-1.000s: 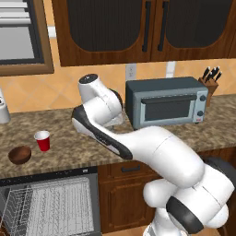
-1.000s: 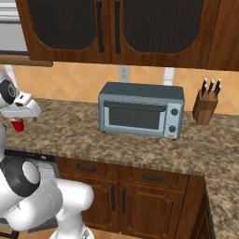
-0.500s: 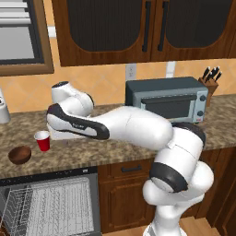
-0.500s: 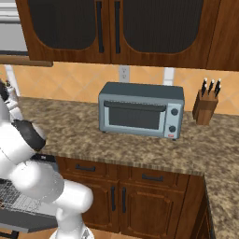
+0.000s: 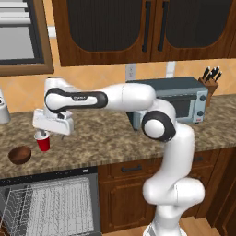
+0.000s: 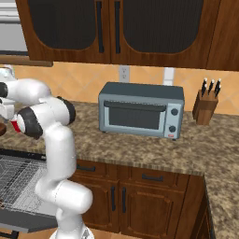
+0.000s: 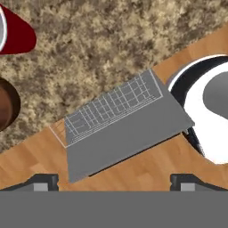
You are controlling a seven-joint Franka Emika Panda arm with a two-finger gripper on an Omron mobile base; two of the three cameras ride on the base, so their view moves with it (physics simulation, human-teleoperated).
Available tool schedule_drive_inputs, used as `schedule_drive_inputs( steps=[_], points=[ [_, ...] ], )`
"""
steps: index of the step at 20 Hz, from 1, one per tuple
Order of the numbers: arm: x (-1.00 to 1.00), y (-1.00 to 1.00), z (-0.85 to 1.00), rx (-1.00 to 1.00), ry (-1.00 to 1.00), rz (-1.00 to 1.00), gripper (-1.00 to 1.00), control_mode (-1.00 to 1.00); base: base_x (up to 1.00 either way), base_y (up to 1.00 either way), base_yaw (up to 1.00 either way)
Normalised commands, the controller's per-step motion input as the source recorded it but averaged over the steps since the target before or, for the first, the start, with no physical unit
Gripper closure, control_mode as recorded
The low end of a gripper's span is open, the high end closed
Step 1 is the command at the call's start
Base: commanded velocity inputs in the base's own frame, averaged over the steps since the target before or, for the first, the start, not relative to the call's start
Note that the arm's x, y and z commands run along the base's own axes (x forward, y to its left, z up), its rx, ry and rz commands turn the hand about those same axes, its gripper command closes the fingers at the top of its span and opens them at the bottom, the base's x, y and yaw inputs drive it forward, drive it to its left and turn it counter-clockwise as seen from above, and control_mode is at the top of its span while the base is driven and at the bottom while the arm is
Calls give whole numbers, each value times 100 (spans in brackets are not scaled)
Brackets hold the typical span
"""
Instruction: Pick up the cup and bowl from the counter, place them in the dishwasher, and close the dishwasher door.
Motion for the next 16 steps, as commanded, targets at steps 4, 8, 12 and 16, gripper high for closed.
schedule_drive_inputs(
  steps=[4,8,12,16],
  points=[
    [88,5,-14,47,-2,-42,-100,-100,0,0,0],
    [26,42,-8,15,-6,-14,-100,-100,0,0,0],
    [49,31,-52,0,-15,0,-100,-100,0,0,0],
    [65,1,-64,0,-26,0,-100,-100,0,0,0]
  ],
)
